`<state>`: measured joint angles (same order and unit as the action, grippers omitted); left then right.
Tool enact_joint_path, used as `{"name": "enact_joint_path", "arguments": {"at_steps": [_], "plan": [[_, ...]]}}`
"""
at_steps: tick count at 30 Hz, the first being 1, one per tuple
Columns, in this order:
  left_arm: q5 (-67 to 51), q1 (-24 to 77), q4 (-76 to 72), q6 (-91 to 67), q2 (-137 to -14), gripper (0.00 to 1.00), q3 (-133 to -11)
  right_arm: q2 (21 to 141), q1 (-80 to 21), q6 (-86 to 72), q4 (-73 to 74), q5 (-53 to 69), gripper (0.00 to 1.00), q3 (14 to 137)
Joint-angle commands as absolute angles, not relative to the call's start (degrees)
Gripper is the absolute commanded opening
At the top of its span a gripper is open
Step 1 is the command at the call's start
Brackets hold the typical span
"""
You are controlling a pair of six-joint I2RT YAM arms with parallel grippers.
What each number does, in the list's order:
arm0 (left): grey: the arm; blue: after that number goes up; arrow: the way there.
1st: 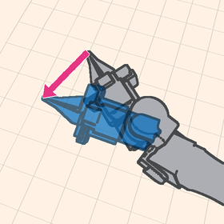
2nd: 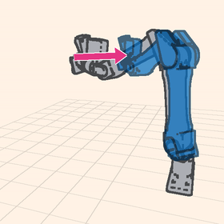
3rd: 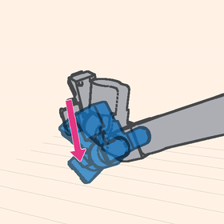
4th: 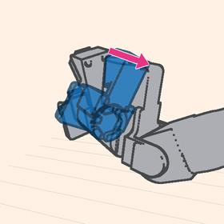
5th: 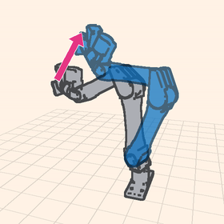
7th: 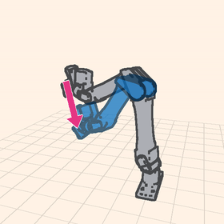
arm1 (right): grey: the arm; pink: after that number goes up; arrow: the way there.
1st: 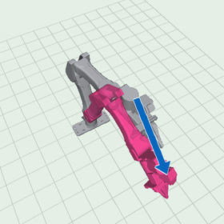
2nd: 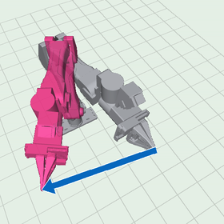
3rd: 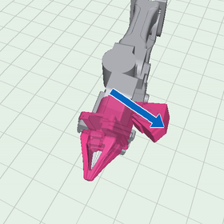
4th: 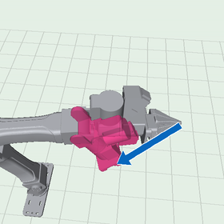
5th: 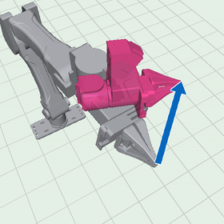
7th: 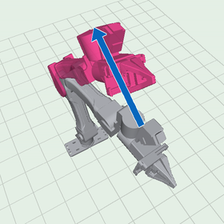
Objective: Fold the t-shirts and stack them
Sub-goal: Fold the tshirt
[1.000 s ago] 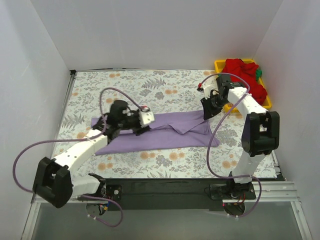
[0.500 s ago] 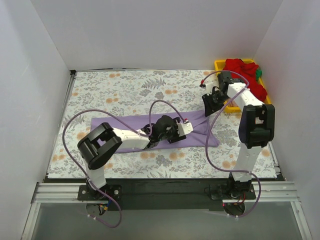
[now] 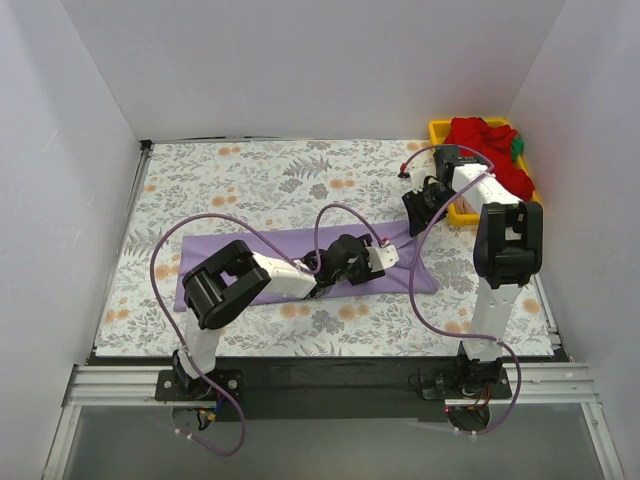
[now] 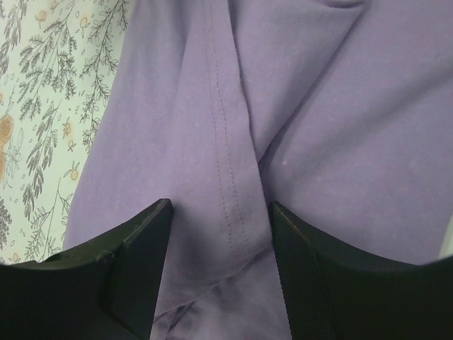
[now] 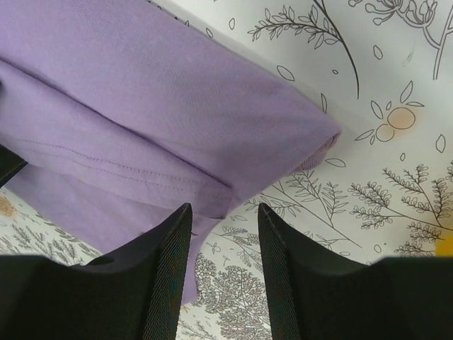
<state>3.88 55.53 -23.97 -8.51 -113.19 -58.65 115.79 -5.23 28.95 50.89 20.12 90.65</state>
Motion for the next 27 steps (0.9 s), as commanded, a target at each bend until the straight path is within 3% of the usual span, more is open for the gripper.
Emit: {"name": "enact_joint_path", "arguments": {"at_steps": [1, 9, 10, 14, 15, 22, 27], "plan": [[4.75, 55.99, -24.53, -8.17, -113.11, 0.56, -61.08, 114.96, -4.75, 30.67, 52.21, 21.62, 0.5, 92.99], [5.88, 57.04, -23.99, -8.7, -115.4, 0.53, -63.45, 115.4, -3.69, 32.96, 54.58, 22.76, 0.5, 95.36], [6.67, 57.04, -24.08, -7.92, -115.66, 0.51, -63.46, 115.31, -3.69, 33.22, 54.75, 22.59, 0.5, 95.19], [5.37, 56.87, -22.24, -6.95, -115.14, 0.24, -63.72, 115.48, -3.34, 35.59, 56.24, 22.85, 0.5, 95.71], [5.1, 56.87, -21.63, -6.86, -114.88, 0.23, -63.81, 115.84, -3.34, 36.73, 57.56, 22.94, 0.5, 96.84], [5.98, 56.86, -20.92, -6.33, -113.03, 0.2, -64.25, 118.21, -3.16, 39.54, 61.87, 24.34, 0.51, 102.21], [5.62, 56.69, -20.57, -4.93, -111.27, 0.2, -63.9, 118.83, -3.08, 41.13, 63.02, 24.52, 0.58, 103.36]]}}
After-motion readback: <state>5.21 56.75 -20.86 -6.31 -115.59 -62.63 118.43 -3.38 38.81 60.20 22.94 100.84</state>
